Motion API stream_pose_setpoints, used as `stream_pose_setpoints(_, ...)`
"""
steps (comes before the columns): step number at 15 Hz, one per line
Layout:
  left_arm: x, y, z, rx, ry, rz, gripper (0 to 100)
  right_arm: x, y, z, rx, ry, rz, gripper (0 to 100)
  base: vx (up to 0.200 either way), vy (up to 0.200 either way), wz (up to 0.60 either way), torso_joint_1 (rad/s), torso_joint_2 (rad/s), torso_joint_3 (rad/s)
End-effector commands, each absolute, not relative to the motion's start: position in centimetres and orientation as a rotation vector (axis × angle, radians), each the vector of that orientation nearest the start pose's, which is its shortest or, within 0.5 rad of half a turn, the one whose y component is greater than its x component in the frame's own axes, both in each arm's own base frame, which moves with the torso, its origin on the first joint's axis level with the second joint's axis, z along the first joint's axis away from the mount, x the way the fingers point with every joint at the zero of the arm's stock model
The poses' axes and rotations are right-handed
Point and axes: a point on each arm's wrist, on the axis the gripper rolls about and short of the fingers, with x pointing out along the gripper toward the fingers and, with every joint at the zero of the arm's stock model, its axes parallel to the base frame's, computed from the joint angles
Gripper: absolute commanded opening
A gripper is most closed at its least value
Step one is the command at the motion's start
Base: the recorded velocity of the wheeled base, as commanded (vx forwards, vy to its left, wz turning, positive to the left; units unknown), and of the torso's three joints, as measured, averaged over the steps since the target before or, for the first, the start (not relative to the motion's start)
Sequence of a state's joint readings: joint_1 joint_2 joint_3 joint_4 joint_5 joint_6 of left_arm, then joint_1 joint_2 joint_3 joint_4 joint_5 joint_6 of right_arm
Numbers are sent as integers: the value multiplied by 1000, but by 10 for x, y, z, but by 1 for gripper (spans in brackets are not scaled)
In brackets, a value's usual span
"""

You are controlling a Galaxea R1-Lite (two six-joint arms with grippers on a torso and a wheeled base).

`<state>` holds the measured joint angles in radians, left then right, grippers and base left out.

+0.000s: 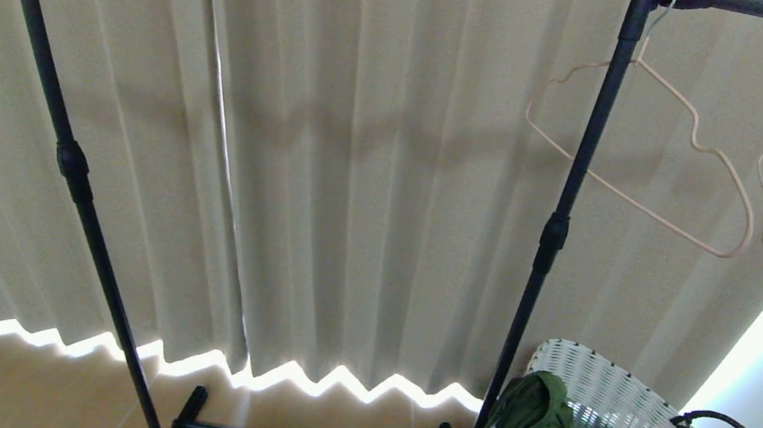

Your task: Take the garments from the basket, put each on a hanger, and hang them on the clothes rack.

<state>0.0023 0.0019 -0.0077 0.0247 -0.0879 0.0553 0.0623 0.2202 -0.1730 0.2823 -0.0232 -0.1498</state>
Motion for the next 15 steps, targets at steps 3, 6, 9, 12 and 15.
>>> stream_pose_setpoints(3, -23, -2, 75, 54, 16, -86, 100, 62, 5, 108, -305, 789, 166, 100, 0, 0, 0, 0, 0, 0)
stream_pose_setpoints(6, -23, -2, 75, 54, 16, -85, 100, 111, 9, 92, -380, 911, 220, 100, 0, 0, 0, 0, 0, 0)
stream_pose_setpoints(9, -23, -2, 75, 54, 16, -85, 100, 133, 14, 76, -424, 1002, 264, 100, 0, 0, 0, 0, 0, 0)
stream_pose_setpoints(12, -23, -2, 75, 54, 16, -85, 100, 131, 15, 68, -460, 1060, 274, 100, 0, 0, 0, 0, 0, 0)
stream_pose_setpoints(15, -23, -2, 75, 53, 16, -85, 100, 138, 14, 56, -527, 1150, 229, 100, 0, 0, 0, 0, 0, 0)
